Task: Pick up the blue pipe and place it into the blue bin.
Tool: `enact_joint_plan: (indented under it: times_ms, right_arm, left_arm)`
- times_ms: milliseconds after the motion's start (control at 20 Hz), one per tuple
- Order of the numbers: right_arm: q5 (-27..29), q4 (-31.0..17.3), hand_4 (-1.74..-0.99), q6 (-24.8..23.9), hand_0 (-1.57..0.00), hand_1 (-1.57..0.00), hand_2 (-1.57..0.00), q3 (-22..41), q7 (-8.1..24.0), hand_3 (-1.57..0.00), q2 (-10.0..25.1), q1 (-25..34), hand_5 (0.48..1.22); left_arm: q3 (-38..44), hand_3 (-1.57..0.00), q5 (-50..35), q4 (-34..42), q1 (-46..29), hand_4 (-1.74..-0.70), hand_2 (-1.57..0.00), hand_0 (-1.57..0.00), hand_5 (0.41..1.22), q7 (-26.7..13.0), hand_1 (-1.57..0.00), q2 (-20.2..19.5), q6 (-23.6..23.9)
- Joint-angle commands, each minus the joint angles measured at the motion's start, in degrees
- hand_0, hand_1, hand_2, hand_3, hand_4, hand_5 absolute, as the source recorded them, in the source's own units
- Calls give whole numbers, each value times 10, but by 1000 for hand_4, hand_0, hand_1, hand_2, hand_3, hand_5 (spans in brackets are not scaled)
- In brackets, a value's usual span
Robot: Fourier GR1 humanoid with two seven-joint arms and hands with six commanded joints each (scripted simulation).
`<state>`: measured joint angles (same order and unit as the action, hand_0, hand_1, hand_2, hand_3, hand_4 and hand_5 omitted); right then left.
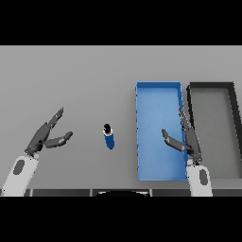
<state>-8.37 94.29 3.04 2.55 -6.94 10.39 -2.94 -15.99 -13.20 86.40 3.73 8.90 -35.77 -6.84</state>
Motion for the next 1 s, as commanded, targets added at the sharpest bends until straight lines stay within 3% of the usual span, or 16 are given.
enact_joint_plan:
  times_ms: [0, 200, 500, 650, 800, 950]
  right_arm:
    - [1, 2, -1179, 1, 1, 1, 1, 0, 2, 1, 1, 2, 616]
    - [-12, 0, -1164, -4, 1, 1, 1, 8, 10, 1, -4, -1, 617]
    - [-2, 7, -1205, -1, 1, 1, 1, 7, 13, 1, -9, -7, 618]
    - [3, 6, -1217, 4, 1, 1, 1, 4, 9, 1, -6, -8, 626]
    - [-2, 11, -1201, -1, 1, 1, 1, 3, 27, 1, -5, -4, 620]
    - [-4, 12, -1210, -3, 1, 1, 1, 8, 23, 1, -13, -8, 631]
  left_arm:
    - [-9, 1, 1, 14, -5, -1026, 1, 1, 549, -8, 1, -4, -8]
    - [-62, 1, 9, 51, -12, -1113, 1, 1, 497, -51, 1, 8, -40]
    - [-121, 1, 55, 53, 3, -1144, 1, 1, 452, -76, 1, 60, -38]
    - [-137, 1, 73, 20, 16, -1151, 1, 1, 456, -53, 1, 98, -36]
    - [-142, 1, 81, -13, 38, -1152, 1, 1, 460, -52, 1, 136, -24]
    - [-148, 1, 90, -48, 63, -1134, 1, 1, 459, -45, 1, 172, -18]
